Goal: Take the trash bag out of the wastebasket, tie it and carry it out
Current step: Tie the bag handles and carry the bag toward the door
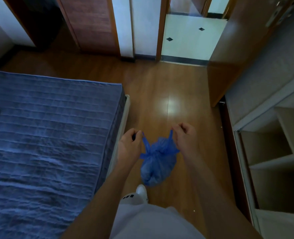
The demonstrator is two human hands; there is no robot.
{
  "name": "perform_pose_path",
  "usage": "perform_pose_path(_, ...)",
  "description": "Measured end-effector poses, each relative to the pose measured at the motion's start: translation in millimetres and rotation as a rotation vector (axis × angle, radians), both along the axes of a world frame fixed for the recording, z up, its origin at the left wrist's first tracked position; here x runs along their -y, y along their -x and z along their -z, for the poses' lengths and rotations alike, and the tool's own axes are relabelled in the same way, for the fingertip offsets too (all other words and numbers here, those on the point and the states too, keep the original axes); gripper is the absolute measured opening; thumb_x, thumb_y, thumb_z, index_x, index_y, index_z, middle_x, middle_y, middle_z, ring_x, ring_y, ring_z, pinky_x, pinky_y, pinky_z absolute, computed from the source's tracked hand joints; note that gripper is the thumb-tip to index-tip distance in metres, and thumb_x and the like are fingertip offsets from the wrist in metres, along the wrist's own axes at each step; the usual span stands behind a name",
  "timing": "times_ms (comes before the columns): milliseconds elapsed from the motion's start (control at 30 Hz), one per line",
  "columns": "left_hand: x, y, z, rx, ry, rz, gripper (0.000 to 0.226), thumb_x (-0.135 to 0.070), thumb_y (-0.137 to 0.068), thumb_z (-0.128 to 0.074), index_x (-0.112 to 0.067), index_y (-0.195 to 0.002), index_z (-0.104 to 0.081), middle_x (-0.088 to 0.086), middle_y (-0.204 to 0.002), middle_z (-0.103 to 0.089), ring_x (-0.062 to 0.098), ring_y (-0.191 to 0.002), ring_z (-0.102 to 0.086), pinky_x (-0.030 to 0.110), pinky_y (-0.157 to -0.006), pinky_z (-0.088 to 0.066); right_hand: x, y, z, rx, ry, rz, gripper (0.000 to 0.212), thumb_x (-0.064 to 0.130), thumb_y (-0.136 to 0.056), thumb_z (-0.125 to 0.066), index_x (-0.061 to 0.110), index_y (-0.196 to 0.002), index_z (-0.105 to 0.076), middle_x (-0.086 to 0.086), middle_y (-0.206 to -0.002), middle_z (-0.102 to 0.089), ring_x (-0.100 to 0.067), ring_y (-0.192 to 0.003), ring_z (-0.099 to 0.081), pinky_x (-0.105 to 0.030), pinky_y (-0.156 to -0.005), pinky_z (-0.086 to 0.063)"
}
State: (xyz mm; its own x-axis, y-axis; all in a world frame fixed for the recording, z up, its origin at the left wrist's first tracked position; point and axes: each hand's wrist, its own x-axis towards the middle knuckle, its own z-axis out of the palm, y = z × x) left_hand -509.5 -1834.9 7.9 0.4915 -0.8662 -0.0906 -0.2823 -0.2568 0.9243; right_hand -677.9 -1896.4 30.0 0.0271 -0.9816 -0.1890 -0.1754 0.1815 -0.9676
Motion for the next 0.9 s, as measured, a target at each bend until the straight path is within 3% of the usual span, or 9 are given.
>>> perform_pose_path(200, 81, -42, -10, -0.005, -0.008, -0.068, 0.026, -0.035, -0.088, -0.051, -0.028, -0.064, -0.055, -0.017, -0.056, -0.057, -0.001, -0.052, -0.052, 0.015, -0.051, -0.042, 78, -45, -3, 0.008, 0.045, 0.001, 0.03, 0.032, -0.09, -0.058, 0.035, -0.06, -0.063, 0.018, -0.046, -0.051, 0.001, -0.042, -0.045, -0.018, -0.045, -0.036)
perform_pose_path(300, 112, -57, -7, -0.022, -0.007, -0.075, 0.022, -0.035, -0.088, -0.051, -0.025, -0.07, -0.058, -0.006, -0.064, -0.062, 0.011, -0.06, -0.058, 0.034, -0.061, -0.051, 109, -62, -1, 0.021, 0.061, 0.001, 0.026, 0.034, -0.09, -0.057, 0.03, -0.065, -0.064, 0.017, -0.046, -0.051, 0.0, -0.043, -0.044, -0.019, -0.045, -0.035)
perform_pose_path(400, 148, -69, -6, -0.023, 0.011, -0.097, 0.022, -0.035, -0.089, -0.051, -0.024, -0.071, -0.059, -0.008, -0.06, -0.058, 0.009, -0.055, -0.053, 0.03, -0.057, -0.045, 143, -75, 3, 0.018, 0.042, 0.008, 0.028, 0.048, -0.082, -0.056, 0.024, -0.07, -0.065, 0.014, -0.047, -0.048, -0.005, -0.047, -0.041, -0.027, -0.049, -0.033)
perform_pose_path(533, 198, -80, -4, -0.02, 0.038, -0.076, 0.023, -0.023, -0.095, -0.056, -0.016, -0.074, -0.063, -0.008, -0.057, -0.054, 0.003, -0.05, -0.048, 0.021, -0.054, -0.039, 196, -86, 13, 0.029, 0.043, -0.009, 0.026, 0.033, -0.094, -0.058, 0.016, -0.075, -0.066, 0.015, -0.046, -0.047, -0.001, -0.043, -0.039, -0.018, -0.043, -0.033)
perform_pose_path(633, 240, -87, -2, -0.116, 0.05, -0.112, 0.026, -0.018, -0.097, -0.055, -0.012, -0.074, -0.064, -0.008, -0.053, -0.051, 0.007, -0.049, -0.047, 0.027, -0.053, -0.04, 242, -95, 17, 0.028, 0.035, -0.008, 0.028, 0.027, -0.096, -0.06, 0.02, -0.069, -0.064, 0.013, -0.048, -0.047, -0.007, -0.048, -0.041, -0.02, -0.044, -0.035)
perform_pose_path(767, 307, -95, 3, -0.186, 0.053, -0.174, 0.026, -0.02, -0.098, -0.054, -0.009, -0.077, -0.064, -0.007, -0.052, -0.05, 0.014, -0.051, -0.046, 0.039, -0.056, -0.041, 316, -103, 16, 0.021, 0.046, -0.079, 0.028, 0.027, -0.094, -0.061, 0.011, -0.07, -0.063, 0.006, -0.052, -0.05, -0.012, -0.051, -0.046, -0.028, -0.05, -0.04)
perform_pose_path(900, 388, -97, -4, -0.169, 0.037, -0.223, 0.024, -0.02, -0.097, -0.055, -0.009, -0.079, -0.066, -0.003, -0.057, -0.053, 0.014, -0.055, -0.048, 0.039, -0.059, -0.042, 403, -106, 6, 0.007, 0.063, -0.108, 0.028, 0.026, -0.093, -0.062, 0.009, -0.071, -0.064, 0.005, -0.054, -0.052, -0.01, -0.051, -0.046, -0.03, -0.052, -0.04)
